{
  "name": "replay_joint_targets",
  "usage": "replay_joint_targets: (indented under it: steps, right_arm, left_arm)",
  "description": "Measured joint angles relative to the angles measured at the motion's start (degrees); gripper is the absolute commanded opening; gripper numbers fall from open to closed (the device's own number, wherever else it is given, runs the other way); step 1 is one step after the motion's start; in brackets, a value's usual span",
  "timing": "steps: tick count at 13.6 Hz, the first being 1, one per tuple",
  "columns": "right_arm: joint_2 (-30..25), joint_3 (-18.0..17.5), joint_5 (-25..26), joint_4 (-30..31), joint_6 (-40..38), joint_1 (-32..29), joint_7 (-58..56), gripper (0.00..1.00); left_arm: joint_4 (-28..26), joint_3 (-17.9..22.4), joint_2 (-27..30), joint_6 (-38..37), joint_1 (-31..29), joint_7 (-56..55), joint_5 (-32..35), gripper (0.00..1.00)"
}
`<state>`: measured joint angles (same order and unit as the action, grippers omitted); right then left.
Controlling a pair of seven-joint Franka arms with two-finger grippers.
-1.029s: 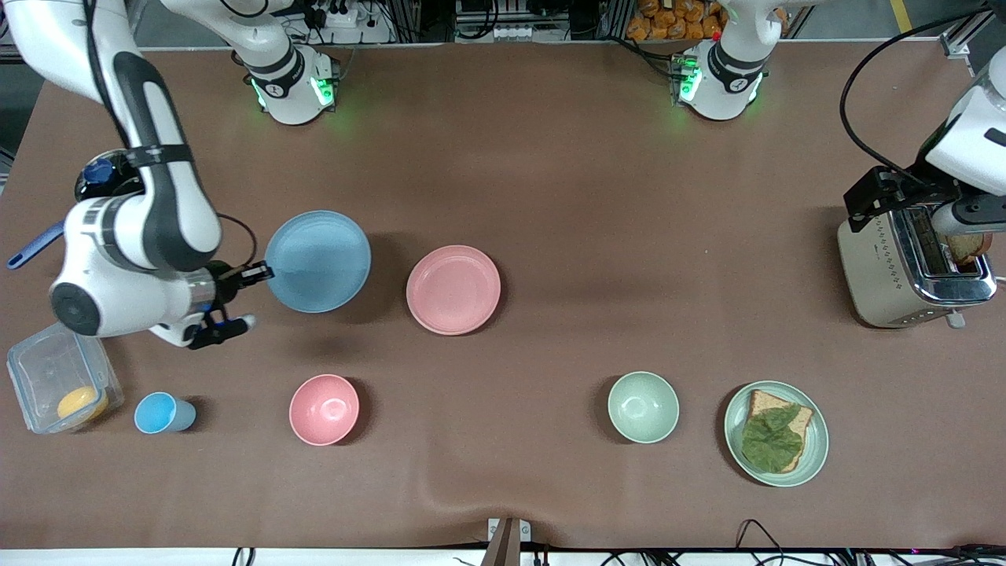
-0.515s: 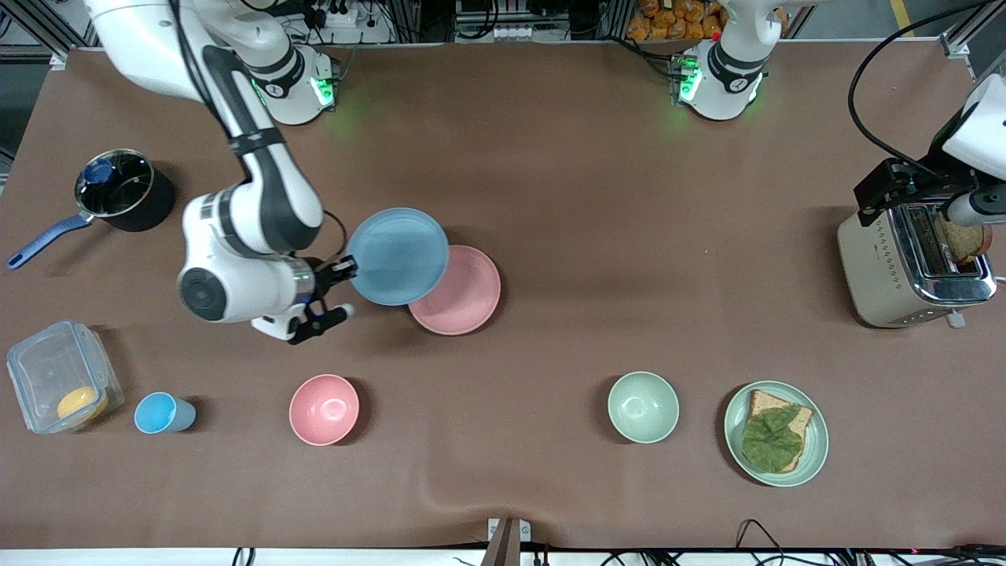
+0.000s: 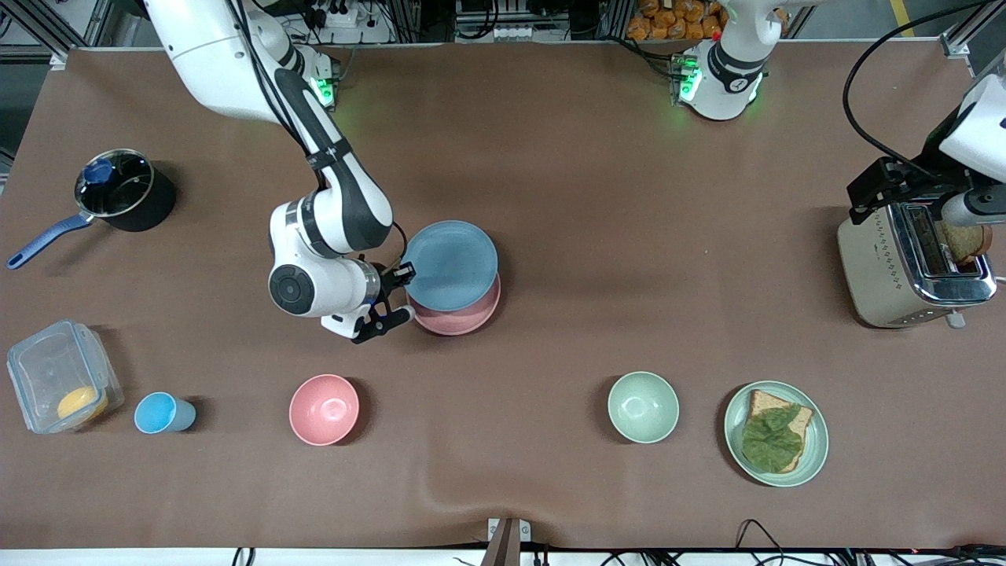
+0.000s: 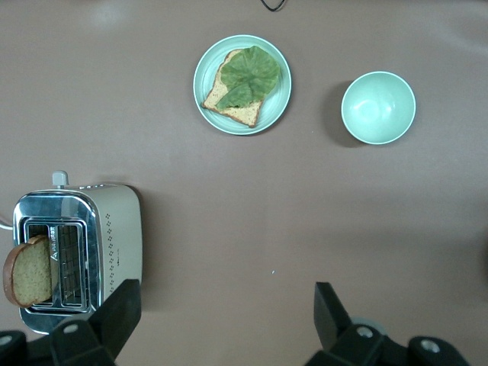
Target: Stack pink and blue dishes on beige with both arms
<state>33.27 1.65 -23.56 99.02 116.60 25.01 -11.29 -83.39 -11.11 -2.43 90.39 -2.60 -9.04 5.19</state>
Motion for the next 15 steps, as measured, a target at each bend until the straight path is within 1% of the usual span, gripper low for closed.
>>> replay_joint_targets:
  steps: [2, 5, 6, 7, 8, 12, 14, 15]
  right_arm:
    - [0.58, 0.12, -0.03, -0.01, 1.93, 0.00, 0.00, 0.00]
    - [0.75, 0.11, -0.04, -0.11, 2.62, 0.02, 0.00, 0.00]
    - [0.88, 0.10, -0.04, -0.31, 3.08, 0.03, 0.00, 0.03]
    - [1.04, 0.10, -0.05, -0.60, 3.24, 0.04, 0.00, 0.48]
    - [1.18, 0.13, -0.05, -0.88, 3.28, 0.04, 0.00, 0.99]
    - [1.20, 0.39, -0.05, -2.92, 2.54, 0.03, -0.04, 1.00]
    - [0.94, 1.48, 0.13, -5.18, -0.21, 0.02, -0.05, 1.00]
    - [0.40, 2.62, 0.47, -6.74, -2.86, 0.01, -0.12, 1.00]
  left_arm:
    - [-0.05, -0.01, 0.00, 0.00, 0.03, 0.00, -0.03, 1.00]
    - [-0.05, -0.06, -0.01, 0.00, 0.16, 0.00, -0.04, 1.00]
    - [-0.05, -0.07, -0.01, 0.00, 0.17, 0.00, -0.04, 1.00]
    - [-0.07, -0.08, -0.01, 0.00, 0.18, 0.00, -0.04, 1.00]
    - [-0.08, -0.08, -0.01, 0.00, 0.19, 0.00, -0.04, 1.00]
    - [-0.21, -0.08, -0.04, 0.00, 0.19, 0.00, -0.04, 1.00]
    - [-0.33, -0.08, -0.06, 0.00, 0.19, 0.00, -0.04, 1.00]
    - [-0.40, -0.08, -0.06, 0.00, 0.19, 0.00, -0.04, 1.00]
